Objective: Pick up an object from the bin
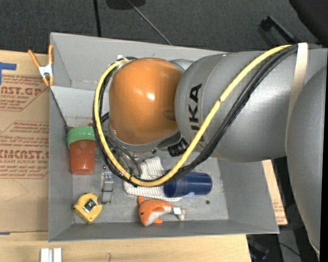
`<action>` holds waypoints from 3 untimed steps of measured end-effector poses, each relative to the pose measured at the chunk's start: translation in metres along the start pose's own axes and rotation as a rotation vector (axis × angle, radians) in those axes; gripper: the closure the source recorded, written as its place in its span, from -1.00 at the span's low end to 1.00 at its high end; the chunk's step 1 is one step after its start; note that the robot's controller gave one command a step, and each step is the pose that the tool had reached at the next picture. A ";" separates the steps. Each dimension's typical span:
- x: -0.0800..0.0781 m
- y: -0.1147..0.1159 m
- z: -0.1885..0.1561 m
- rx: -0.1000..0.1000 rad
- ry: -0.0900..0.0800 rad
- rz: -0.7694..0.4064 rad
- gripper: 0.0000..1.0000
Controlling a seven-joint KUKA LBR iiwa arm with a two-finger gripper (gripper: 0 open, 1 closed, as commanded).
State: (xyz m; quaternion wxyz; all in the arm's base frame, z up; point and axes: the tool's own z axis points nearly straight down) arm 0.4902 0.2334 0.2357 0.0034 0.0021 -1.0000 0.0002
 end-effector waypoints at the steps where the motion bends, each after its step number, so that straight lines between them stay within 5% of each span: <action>1: -0.002 -0.001 -0.005 -0.002 -0.008 0.003 -1.00; 3: -0.001 -0.013 0.129 -0.003 -0.011 -0.103 -1.00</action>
Offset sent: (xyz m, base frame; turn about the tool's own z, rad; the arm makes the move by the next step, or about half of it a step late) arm 0.0011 -0.0344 -0.1532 -0.1064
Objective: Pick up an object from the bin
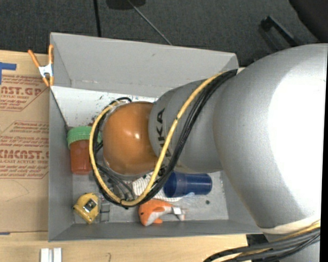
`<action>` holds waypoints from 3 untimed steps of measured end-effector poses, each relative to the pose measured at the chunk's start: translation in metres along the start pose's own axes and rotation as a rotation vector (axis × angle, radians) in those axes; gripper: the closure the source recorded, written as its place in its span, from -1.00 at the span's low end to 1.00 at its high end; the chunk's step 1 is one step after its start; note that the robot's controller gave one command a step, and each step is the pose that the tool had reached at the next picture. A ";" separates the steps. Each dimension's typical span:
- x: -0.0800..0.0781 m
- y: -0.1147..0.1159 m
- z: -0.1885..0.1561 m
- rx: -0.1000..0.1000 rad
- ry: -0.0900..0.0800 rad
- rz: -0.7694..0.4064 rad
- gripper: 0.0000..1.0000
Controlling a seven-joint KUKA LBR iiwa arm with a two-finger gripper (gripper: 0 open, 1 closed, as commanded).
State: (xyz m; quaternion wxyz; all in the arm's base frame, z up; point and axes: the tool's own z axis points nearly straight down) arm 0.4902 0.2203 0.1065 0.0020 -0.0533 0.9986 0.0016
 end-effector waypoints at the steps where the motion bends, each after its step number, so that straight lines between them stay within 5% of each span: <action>1: 0.002 -0.006 -0.033 0.004 0.013 0.031 -1.00; 2: -0.004 -0.003 -0.040 -0.002 -0.013 0.002 -1.00; 3: -0.002 0.017 0.028 0.002 0.001 -0.073 -1.00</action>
Offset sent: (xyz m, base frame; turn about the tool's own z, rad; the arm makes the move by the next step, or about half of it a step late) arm -0.0022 -0.0004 -0.0353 -0.0681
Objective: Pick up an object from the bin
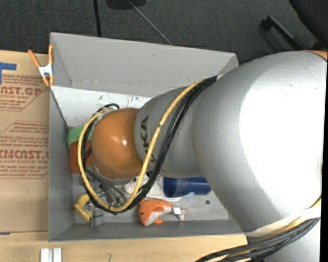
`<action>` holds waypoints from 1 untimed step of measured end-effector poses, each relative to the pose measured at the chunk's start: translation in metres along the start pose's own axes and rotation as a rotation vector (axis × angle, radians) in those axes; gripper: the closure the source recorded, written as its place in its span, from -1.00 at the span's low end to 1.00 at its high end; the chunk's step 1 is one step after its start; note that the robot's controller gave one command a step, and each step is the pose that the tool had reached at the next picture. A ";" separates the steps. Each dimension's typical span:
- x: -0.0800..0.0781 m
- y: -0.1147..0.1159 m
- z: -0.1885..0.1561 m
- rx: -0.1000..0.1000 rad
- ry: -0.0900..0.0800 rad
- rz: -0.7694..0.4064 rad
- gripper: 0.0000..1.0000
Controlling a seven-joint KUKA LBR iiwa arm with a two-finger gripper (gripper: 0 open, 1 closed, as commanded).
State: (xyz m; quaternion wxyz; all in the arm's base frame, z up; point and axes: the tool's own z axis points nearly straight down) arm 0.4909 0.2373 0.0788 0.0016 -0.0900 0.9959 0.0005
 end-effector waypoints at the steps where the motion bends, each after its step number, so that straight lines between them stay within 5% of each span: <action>1: 0.010 -0.007 0.005 -0.006 -0.011 -0.139 1.00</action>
Offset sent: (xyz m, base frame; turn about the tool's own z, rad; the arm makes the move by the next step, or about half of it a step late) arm 0.0000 0.0000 0.0000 0.0000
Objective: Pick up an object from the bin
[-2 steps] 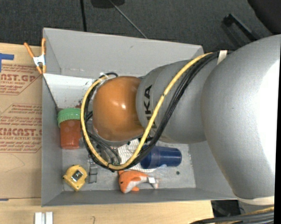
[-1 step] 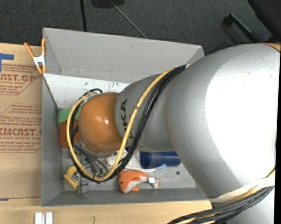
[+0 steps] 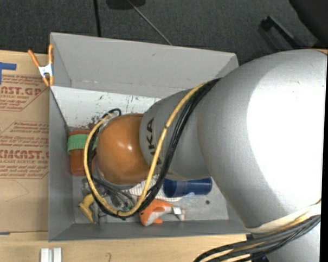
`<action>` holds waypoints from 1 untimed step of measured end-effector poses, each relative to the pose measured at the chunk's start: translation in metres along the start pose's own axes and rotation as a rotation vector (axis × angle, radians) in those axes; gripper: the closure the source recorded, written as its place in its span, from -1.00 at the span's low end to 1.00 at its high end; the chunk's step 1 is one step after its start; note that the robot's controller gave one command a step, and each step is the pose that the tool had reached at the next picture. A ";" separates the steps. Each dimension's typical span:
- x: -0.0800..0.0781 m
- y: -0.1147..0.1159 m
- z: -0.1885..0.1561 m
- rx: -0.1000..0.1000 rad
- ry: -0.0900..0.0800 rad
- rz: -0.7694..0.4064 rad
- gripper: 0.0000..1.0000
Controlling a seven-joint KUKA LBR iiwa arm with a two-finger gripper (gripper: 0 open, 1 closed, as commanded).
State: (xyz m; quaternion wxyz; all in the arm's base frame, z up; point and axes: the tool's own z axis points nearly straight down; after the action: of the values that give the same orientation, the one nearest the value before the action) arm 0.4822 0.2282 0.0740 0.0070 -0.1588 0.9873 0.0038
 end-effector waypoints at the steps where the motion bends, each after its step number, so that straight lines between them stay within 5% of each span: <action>1: 0.000 -0.001 0.000 0.001 -0.001 0.002 1.00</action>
Offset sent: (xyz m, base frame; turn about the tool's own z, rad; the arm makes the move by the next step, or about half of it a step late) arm 0.0064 -0.0089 0.1775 -0.0446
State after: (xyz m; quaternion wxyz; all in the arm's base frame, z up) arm 0.4829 0.2273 0.0738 0.0076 -0.1578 0.9874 0.0035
